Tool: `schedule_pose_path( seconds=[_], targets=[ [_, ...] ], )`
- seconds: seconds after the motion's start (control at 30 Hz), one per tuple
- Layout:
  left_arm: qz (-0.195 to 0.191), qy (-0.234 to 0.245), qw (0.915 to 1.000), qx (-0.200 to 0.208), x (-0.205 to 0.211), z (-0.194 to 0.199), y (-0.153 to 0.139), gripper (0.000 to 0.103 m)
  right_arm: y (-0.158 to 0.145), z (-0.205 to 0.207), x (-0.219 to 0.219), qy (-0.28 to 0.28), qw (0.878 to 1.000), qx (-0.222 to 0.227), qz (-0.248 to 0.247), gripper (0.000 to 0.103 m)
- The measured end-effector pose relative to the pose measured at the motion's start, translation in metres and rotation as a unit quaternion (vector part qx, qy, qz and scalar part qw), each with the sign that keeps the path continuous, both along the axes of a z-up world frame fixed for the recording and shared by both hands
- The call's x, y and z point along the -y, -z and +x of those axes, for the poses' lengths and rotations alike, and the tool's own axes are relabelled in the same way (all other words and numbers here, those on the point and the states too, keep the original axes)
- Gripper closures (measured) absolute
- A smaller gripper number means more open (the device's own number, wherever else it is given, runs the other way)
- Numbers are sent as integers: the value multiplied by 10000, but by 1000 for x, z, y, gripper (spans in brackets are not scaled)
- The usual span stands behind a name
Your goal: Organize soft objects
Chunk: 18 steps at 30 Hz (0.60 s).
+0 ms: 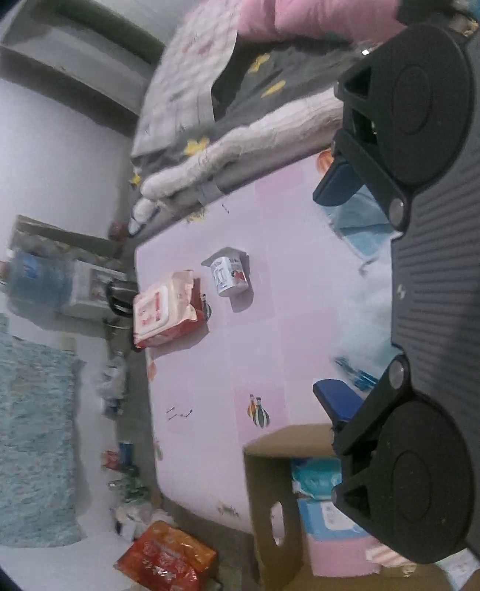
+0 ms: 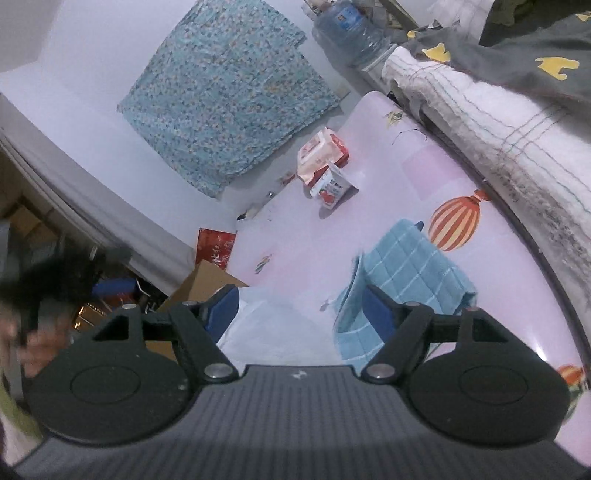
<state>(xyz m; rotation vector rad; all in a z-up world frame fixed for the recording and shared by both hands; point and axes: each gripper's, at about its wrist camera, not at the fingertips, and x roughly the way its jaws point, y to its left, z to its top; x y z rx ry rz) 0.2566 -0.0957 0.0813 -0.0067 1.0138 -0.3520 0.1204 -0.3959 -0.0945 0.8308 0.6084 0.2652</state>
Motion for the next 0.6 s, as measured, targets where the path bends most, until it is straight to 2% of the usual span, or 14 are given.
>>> schedule_pose_path(
  seconds=[0.2, 0.37, 0.47, 0.53, 0.6],
  targets=[
    [252, -95, 9969, -738, 71, 86, 29, 2, 8, 21, -4, 15, 9984, -24, -560, 29],
    [430, -162, 9926, -1122, 130, 146, 70, 3, 18, 32, 0, -34, 9980, 2, -631, 29],
    [600, -366, 9893, -1276, 154, 177, 98, 3, 23, 35, 5, -24, 9981, -45, -610, 29],
    [779, -418, 9872, -1324, 167, 194, 116, 6, 27, 35, 10, 18, 9983, -70, -576, 29],
    [1021, -506, 9842, -1354, 174, 206, 132, 15, 29, 35, 15, 52, 9985, -75, -547, 29]
  ],
)
